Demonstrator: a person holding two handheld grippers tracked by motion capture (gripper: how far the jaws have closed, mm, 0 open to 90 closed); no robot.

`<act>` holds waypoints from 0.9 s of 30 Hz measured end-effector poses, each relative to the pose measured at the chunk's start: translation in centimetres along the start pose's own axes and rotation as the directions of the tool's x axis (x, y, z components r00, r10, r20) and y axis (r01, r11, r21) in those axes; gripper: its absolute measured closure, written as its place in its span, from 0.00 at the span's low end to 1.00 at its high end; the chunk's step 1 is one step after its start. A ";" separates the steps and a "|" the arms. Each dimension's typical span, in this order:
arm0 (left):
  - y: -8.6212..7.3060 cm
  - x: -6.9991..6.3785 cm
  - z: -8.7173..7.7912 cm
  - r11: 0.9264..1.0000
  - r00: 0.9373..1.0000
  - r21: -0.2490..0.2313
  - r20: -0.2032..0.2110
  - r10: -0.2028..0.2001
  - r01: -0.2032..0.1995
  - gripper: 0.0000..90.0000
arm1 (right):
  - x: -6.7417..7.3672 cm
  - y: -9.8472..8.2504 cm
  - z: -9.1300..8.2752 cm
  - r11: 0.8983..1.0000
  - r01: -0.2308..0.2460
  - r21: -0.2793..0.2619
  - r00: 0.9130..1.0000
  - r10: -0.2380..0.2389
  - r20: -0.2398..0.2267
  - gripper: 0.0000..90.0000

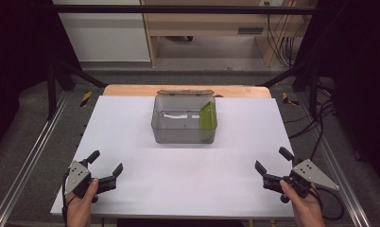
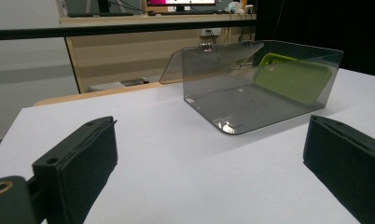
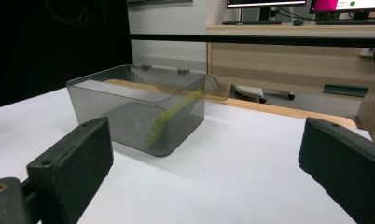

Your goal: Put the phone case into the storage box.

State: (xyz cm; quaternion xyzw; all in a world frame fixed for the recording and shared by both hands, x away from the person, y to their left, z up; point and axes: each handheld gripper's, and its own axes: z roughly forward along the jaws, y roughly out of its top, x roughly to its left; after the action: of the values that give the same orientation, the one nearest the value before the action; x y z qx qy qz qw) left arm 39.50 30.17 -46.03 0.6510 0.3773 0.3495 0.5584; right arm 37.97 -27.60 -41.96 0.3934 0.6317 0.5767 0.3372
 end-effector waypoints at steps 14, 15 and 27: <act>-0.1 0.1 -0.5 1.000 1.000 -0.003 -0.003 -0.013 0.013 0.03 | 1.2 -2.5 1.7 0.999 -0.022 0.030 0.999 0.023 -0.029 0.04; -0.1 0.1 -0.5 1.000 1.000 -0.004 -0.003 -0.014 0.014 0.03 | 1.2 -2.6 1.8 0.999 -0.024 0.034 0.999 0.025 -0.031 0.04; -0.2 0.1 -0.4 1.000 1.000 -0.003 0.007 -0.012 0.012 0.03 | 1.8 -3.6 3.1 0.998 -0.024 0.059 0.999 0.026 -0.044 0.04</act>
State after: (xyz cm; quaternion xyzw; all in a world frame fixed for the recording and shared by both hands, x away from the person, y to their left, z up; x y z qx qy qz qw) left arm 39.18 30.42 -46.13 0.6490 0.3787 0.3446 0.5627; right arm 39.46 -24.71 -45.80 0.3980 0.6508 0.5707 0.3039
